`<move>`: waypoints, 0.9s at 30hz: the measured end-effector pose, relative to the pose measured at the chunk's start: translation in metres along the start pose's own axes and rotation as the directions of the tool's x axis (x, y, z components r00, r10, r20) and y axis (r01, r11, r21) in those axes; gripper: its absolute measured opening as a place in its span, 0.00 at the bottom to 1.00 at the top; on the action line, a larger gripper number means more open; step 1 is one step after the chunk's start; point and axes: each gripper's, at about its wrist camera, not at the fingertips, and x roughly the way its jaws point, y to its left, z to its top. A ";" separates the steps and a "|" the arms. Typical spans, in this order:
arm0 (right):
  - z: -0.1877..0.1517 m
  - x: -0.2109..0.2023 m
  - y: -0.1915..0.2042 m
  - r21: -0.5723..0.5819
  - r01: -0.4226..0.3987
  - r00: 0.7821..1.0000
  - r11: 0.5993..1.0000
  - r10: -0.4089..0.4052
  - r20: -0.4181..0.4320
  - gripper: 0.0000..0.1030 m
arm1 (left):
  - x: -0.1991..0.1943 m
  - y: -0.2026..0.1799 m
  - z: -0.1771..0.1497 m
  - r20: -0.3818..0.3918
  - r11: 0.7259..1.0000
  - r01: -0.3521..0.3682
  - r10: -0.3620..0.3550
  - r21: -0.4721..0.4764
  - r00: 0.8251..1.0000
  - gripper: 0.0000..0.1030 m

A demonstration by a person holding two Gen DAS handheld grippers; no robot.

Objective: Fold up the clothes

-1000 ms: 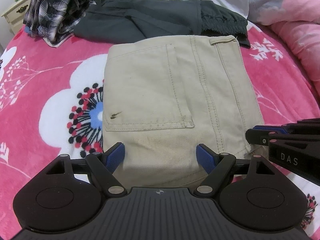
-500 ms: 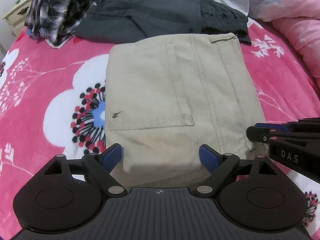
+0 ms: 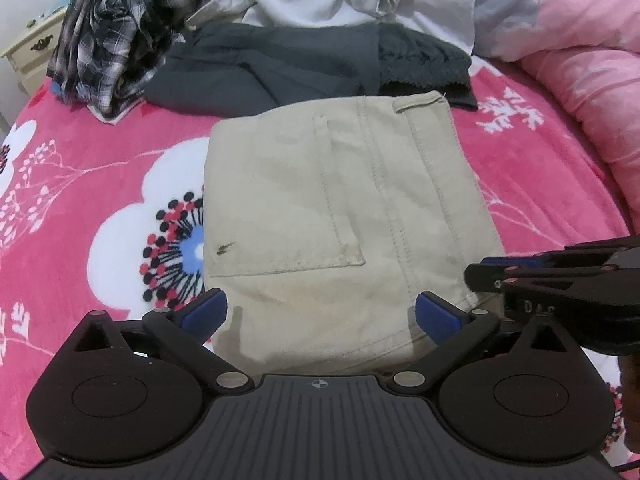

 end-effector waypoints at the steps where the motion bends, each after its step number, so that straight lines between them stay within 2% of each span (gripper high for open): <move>1: 0.000 0.000 0.000 0.002 -0.001 1.000 1.000 0.001 0.001 0.08 | 0.000 0.000 0.000 0.000 1.000 -0.002 0.002 -0.002 1.000 0.99; 8: 0.000 -0.001 0.000 0.006 -0.010 1.000 1.000 0.010 0.002 0.14 | -0.002 0.003 0.003 -0.011 0.999 -0.034 0.033 -0.034 0.999 1.00; 15: -0.001 -0.001 0.001 0.008 -0.009 1.000 1.000 0.009 0.004 0.14 | 0.000 0.013 0.008 -0.049 0.993 -0.078 0.074 -0.090 0.996 1.00; 19: -0.002 -0.001 0.002 0.013 -0.010 1.000 1.000 0.010 0.007 0.15 | -0.004 0.015 0.009 -0.030 0.990 -0.111 0.109 -0.087 0.994 1.00; 21: -0.003 -0.002 0.003 0.013 -0.015 1.000 1.000 0.015 0.013 0.22 | -0.005 0.016 0.010 -0.029 0.989 -0.119 0.117 -0.085 0.993 1.00; 24: -0.005 -0.004 0.005 0.012 -0.023 1.000 1.000 0.023 0.021 0.45 | -0.004 0.017 0.010 -0.030 0.988 -0.134 0.132 -0.079 0.991 1.00; 27: -0.007 -0.005 0.007 0.010 -0.029 0.999 1.000 0.029 0.029 0.46 | -0.002 0.017 0.009 -0.031 0.986 -0.153 0.151 -0.065 0.988 1.00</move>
